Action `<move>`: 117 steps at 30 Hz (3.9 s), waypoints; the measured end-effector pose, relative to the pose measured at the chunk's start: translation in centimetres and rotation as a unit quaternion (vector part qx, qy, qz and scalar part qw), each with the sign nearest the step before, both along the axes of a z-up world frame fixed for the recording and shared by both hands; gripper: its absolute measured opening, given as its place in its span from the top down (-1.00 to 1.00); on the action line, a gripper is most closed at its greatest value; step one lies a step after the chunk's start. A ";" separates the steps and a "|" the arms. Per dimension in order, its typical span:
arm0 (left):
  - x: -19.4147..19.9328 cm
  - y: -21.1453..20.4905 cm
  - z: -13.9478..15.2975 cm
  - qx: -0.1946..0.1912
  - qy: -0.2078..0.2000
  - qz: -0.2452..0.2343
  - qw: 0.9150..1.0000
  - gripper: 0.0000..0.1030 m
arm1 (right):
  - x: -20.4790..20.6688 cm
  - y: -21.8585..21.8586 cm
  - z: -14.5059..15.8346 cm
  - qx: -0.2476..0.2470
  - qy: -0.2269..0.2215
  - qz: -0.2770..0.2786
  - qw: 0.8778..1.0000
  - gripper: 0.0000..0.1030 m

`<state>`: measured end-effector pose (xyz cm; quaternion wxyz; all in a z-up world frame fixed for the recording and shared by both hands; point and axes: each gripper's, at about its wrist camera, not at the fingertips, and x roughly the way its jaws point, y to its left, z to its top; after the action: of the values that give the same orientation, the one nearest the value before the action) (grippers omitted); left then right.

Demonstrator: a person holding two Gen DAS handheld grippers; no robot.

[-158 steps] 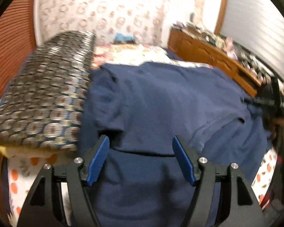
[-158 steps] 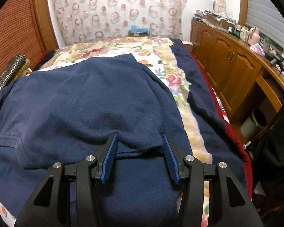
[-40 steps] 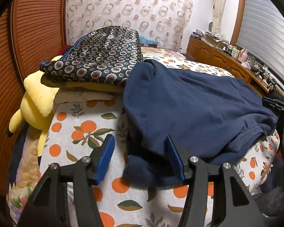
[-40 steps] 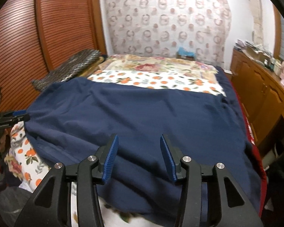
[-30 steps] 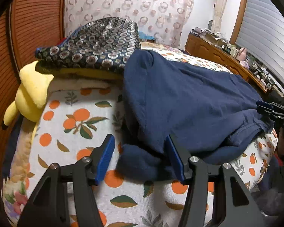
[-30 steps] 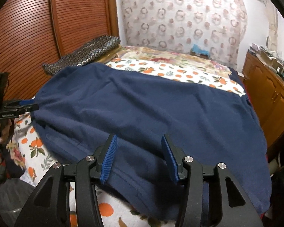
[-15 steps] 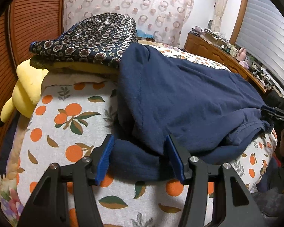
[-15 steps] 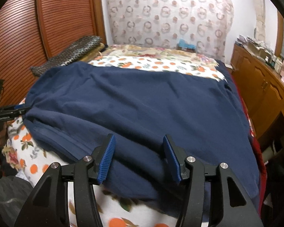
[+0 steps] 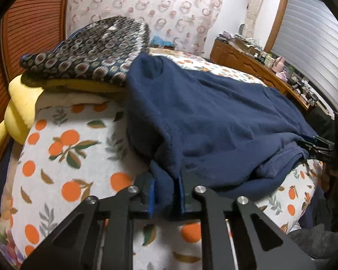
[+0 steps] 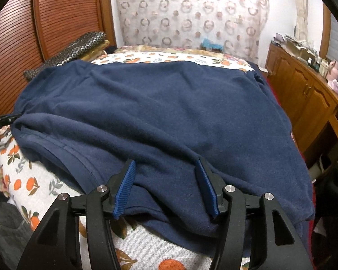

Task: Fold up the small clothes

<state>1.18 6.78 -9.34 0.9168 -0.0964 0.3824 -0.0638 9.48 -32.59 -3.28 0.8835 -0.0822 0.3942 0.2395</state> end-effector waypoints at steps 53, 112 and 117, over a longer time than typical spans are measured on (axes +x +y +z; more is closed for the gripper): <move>10.5 -21.8 15.2 0.036 -0.119 -0.247 0.961 -0.12 | -1.8 -10.3 5.7 0.061 -0.060 -0.088 0.992 -0.09; 7.4 -8.3 5.4 0.020 -0.050 -0.110 0.993 -0.12 | 11.5 13.6 4.5 -0.058 -0.006 0.141 0.988 0.84; 7.4 -8.6 5.3 0.018 -0.050 -0.113 0.992 -0.12 | 13.9 8.6 9.1 0.000 -0.026 0.087 0.996 0.86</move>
<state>8.62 -1.82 -4.01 0.9233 -0.0328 0.3457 -0.1643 23.40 -24.00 5.82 0.8695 -0.1223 0.3620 0.3130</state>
